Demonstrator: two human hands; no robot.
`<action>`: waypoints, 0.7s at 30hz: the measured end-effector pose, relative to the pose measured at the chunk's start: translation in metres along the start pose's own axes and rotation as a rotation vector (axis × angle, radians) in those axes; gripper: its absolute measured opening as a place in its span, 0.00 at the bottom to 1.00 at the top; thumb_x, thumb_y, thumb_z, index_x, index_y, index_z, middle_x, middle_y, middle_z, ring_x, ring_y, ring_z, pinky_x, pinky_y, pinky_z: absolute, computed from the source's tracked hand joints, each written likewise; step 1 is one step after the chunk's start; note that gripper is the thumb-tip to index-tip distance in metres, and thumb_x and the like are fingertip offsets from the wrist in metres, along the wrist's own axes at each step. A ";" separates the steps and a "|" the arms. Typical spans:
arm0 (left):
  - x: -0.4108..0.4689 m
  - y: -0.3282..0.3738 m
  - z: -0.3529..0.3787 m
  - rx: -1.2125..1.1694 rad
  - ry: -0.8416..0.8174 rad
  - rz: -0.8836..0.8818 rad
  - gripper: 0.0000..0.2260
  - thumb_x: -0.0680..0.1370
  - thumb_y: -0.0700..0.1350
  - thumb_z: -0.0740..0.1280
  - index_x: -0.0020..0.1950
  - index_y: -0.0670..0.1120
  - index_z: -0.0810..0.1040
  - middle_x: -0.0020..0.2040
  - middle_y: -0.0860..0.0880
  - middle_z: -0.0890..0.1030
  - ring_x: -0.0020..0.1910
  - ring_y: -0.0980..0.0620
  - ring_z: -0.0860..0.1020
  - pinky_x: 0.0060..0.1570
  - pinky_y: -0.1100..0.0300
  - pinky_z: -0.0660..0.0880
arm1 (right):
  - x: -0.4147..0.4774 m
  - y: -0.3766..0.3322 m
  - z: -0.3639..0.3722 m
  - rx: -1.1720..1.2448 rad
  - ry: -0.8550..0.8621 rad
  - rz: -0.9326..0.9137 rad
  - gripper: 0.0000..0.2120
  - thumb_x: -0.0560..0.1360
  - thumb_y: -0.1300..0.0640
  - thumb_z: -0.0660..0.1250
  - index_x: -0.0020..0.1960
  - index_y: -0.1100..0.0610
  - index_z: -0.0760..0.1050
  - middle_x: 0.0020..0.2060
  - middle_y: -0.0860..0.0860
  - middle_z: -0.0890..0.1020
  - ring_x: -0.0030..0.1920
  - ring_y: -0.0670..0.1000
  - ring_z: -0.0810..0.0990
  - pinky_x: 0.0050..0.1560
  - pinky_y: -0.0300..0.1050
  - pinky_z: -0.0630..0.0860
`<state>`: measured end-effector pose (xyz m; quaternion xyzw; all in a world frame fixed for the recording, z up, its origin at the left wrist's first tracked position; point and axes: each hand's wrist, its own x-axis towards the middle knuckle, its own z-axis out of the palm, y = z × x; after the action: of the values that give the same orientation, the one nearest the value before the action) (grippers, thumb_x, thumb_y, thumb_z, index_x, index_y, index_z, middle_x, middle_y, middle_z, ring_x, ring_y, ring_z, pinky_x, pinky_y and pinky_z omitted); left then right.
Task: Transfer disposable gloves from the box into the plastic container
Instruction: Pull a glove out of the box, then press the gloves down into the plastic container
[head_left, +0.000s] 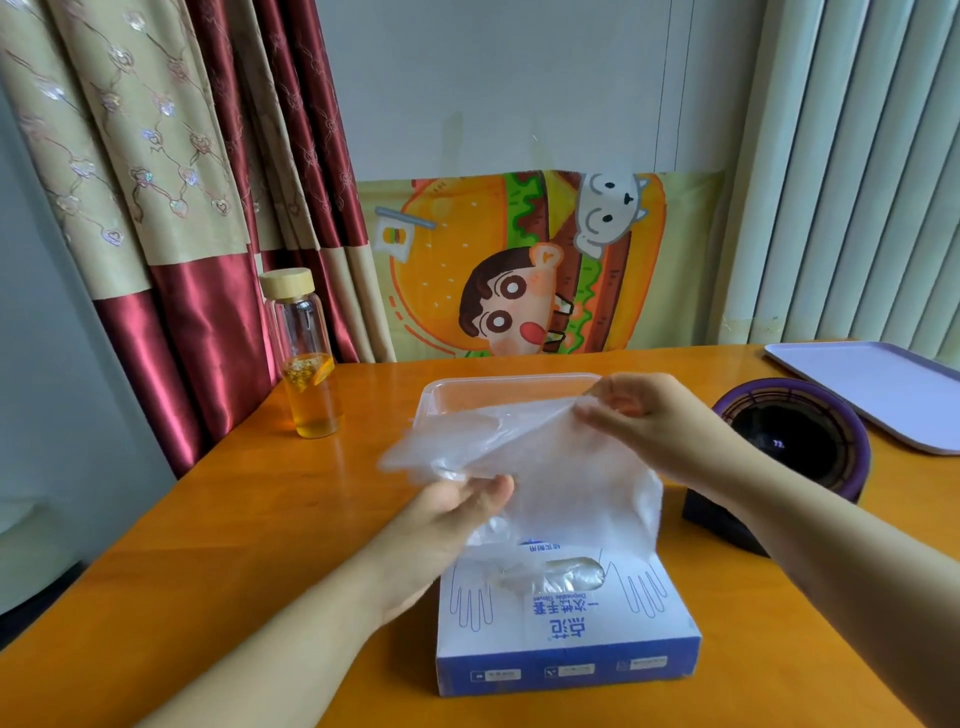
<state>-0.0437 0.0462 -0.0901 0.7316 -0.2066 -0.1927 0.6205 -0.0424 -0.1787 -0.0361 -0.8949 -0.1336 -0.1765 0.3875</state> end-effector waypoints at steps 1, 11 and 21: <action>0.000 0.004 0.003 -0.100 0.027 -0.015 0.40 0.61 0.70 0.72 0.65 0.48 0.74 0.61 0.55 0.80 0.63 0.59 0.75 0.68 0.56 0.65 | -0.002 0.002 0.002 -0.003 -0.038 0.025 0.11 0.76 0.51 0.65 0.46 0.57 0.81 0.40 0.49 0.84 0.42 0.48 0.82 0.43 0.38 0.75; 0.008 0.006 0.014 -0.375 0.316 -0.021 0.13 0.69 0.44 0.71 0.52 0.44 0.82 0.45 0.46 0.85 0.44 0.50 0.83 0.44 0.55 0.79 | -0.012 0.007 0.007 -0.034 -0.178 0.106 0.15 0.75 0.46 0.64 0.53 0.54 0.82 0.47 0.45 0.83 0.44 0.40 0.81 0.41 0.27 0.74; -0.002 0.014 0.003 -0.464 0.224 -0.092 0.10 0.72 0.45 0.68 0.50 0.41 0.79 0.44 0.46 0.85 0.44 0.50 0.83 0.36 0.58 0.79 | -0.014 0.011 0.014 0.188 -0.088 0.186 0.19 0.63 0.40 0.71 0.34 0.57 0.78 0.33 0.57 0.81 0.33 0.49 0.74 0.36 0.44 0.68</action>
<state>-0.0477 0.0431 -0.0764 0.5950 -0.0536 -0.1808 0.7813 -0.0484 -0.1771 -0.0581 -0.8700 -0.0829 -0.0870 0.4781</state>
